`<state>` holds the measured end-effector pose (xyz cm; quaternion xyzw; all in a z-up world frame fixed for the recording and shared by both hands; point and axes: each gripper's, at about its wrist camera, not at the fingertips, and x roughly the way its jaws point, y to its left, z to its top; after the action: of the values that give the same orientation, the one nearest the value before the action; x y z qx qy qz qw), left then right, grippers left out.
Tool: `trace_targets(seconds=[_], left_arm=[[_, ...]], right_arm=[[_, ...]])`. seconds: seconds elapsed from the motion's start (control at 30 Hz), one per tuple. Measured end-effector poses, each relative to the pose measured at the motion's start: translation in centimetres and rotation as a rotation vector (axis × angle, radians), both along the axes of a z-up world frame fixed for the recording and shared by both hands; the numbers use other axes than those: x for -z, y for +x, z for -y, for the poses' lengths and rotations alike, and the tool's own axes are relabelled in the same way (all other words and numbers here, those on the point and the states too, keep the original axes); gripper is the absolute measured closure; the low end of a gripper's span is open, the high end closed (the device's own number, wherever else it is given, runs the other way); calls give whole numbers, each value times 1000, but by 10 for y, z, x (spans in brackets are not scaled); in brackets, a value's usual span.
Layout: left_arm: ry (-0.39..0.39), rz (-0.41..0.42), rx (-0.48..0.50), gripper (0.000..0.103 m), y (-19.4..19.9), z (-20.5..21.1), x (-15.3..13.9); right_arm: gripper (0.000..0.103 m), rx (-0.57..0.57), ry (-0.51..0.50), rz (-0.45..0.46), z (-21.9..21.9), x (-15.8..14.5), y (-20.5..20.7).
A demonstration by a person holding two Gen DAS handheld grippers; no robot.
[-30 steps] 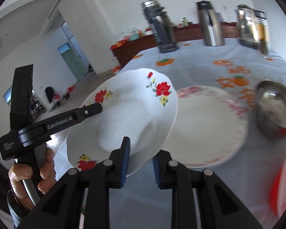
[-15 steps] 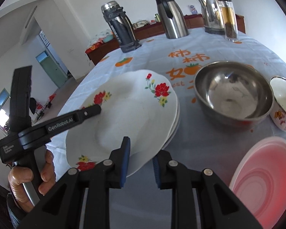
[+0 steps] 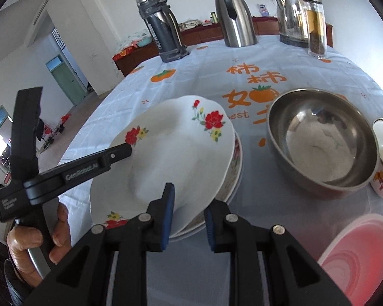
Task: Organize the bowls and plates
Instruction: 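Carry the red-floral plate onto the plate stack and open the right gripper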
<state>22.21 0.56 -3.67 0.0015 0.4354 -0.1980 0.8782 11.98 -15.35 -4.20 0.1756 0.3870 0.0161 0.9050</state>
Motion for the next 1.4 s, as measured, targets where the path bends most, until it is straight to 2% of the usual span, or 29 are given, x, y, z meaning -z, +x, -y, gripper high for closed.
trace_targets(seconds=[0.43, 0.87, 1.07, 1.4], left_arm=[[37, 15, 4, 68, 5, 9, 2], [38, 16, 4, 68, 7, 10, 2], [48, 26, 7, 68, 10, 9, 0], [45, 27, 20, 67, 13, 4, -2]], right_arm=[[79, 52, -70, 19, -2, 5, 9], [78, 60, -114, 14, -7, 3, 11], [74, 39, -105, -8, -15, 1, 8], [70, 30, -36, -43, -22, -1, 3]])
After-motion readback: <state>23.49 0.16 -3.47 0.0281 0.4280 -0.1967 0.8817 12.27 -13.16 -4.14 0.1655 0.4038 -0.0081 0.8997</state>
